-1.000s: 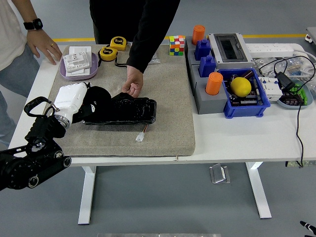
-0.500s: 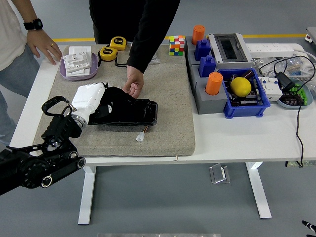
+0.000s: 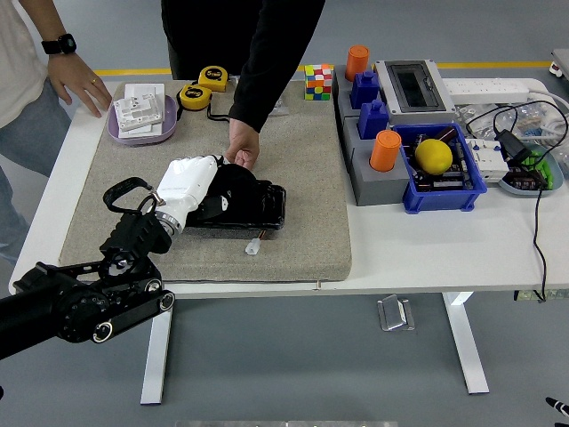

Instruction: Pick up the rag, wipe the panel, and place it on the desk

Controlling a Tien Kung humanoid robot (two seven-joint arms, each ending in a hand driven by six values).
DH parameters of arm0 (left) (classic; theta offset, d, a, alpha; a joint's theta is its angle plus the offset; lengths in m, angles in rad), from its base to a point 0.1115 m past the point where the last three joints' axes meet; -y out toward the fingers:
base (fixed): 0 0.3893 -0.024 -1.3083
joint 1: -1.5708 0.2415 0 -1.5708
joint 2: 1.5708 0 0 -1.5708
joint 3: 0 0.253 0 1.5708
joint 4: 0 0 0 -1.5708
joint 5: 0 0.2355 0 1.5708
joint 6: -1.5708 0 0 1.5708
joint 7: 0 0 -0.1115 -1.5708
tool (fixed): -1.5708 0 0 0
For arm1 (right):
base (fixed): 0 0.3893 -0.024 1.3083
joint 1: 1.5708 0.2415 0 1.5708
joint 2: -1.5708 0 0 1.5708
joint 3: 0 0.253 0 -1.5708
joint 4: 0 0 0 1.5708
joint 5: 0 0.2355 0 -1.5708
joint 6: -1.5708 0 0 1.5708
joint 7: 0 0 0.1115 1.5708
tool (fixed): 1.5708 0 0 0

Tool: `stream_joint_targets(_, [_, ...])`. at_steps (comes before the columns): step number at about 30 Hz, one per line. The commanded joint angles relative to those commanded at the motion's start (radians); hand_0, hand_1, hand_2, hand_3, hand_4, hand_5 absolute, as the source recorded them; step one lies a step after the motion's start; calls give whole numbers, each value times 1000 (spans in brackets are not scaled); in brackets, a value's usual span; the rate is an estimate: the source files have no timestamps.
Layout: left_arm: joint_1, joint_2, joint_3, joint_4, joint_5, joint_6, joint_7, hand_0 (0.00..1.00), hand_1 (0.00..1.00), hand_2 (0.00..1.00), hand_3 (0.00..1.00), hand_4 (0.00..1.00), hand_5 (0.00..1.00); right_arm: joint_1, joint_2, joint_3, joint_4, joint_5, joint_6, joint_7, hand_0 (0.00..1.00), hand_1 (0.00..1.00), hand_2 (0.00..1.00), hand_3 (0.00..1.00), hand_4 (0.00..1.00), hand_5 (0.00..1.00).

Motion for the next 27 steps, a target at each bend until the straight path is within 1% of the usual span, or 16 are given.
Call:
stream_joint_targets(8, [-24, -27, 32, -26, -6, 3, 1, 204, 146, 535, 474, 109, 2, 0, 2, -7, 0, 2, 0, 1, 765, 571, 702, 612, 998, 559])
stream_joint_targets(18, [-35, -57, 58, -32, -13, 4, 4, 203, 145, 534, 471, 104, 2, 1, 4, -16, 1, 3, -1, 1, 761, 571, 702, 612, 998, 559])
stream_joint_targets(23, [-37, -67, 59, -30, -15, 5, 4, 203, 146, 535, 472, 105, 2, 1, 2, -18, 0, 4, 0, -1, 763, 571, 702, 612, 998, 559])
stream_joint_targets(27, [-35, -67, 53, -28, -14, 7, 4, 203, 146, 535, 473, 105, 2, 0, 2, -17, 0, 3, -1, -1, 765, 571, 702, 612, 998, 559])
